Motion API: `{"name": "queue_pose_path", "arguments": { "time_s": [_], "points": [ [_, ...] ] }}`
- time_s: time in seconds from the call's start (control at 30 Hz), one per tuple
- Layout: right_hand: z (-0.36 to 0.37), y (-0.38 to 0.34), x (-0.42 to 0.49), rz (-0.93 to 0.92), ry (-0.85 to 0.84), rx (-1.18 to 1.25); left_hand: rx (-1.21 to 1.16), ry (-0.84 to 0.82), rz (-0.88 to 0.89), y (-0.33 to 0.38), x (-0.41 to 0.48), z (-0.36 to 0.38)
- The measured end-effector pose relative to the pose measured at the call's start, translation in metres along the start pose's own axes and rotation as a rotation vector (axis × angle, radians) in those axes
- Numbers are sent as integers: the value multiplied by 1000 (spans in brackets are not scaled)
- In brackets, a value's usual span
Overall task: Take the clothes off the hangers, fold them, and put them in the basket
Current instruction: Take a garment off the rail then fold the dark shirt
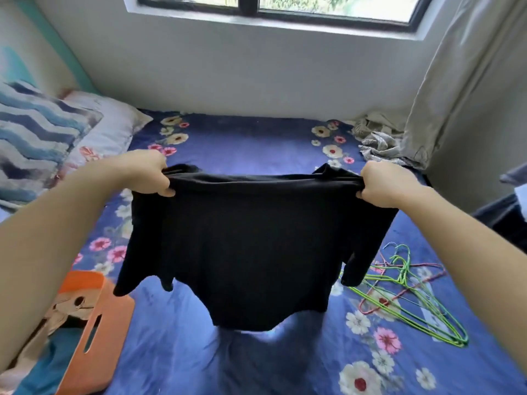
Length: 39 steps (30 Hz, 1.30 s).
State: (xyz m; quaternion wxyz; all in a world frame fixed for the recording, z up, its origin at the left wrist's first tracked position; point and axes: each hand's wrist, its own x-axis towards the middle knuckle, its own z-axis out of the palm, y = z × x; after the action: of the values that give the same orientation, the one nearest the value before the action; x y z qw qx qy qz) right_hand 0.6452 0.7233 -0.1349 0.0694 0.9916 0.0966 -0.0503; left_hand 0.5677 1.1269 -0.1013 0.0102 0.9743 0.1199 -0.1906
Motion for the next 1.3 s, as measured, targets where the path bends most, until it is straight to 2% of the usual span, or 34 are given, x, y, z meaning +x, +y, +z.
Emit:
{"name": "queue_pose_path", "arguments": {
  "time_s": [0.13,0.2,0.23,0.3,0.37,0.4,0.43,0.47,0.5,0.57,0.67,0.77,0.93,1.17,1.23,1.3],
  "points": [
    [5,-3,30,216,88,-7,-110,331,-144,3,45,10],
    [2,-7,45,313,85,76,-127,381,-193,9,64,13],
    [0,-8,55,350,67,196,-180,384,-218,11,74,11],
    [-2,-10,77,417,17,693,-478,365,-272,14,92,7],
    [-8,-18,96,510,11,1403,-1122,355,-281,28,107,2],
    [-12,-23,101,538,84,1668,-1459,364,-271,37,112,1],
    [-14,-27,109,546,189,1832,-1673,402,-225,47,115,-2],
    [-17,-30,112,543,311,1908,-1759,463,-167,55,116,-2],
    [-19,-33,112,528,430,1906,-1784,537,-124,60,115,-2],
    [-12,-31,108,464,593,1653,-1737,708,-17,62,110,5],
    [29,-24,92,311,607,1167,-1448,882,108,55,95,42],
    [75,-23,67,255,541,995,-1209,865,108,49,86,96],
    [173,-32,23,253,258,792,-876,692,-25,24,72,220],
    [328,-56,-66,184,-296,421,-426,161,-123,-10,17,396],
    [367,-64,-92,167,-420,339,-302,54,-122,-13,-3,439],
    [391,-68,-112,124,-467,266,-196,-52,-105,-14,-17,467]
  ]
}}
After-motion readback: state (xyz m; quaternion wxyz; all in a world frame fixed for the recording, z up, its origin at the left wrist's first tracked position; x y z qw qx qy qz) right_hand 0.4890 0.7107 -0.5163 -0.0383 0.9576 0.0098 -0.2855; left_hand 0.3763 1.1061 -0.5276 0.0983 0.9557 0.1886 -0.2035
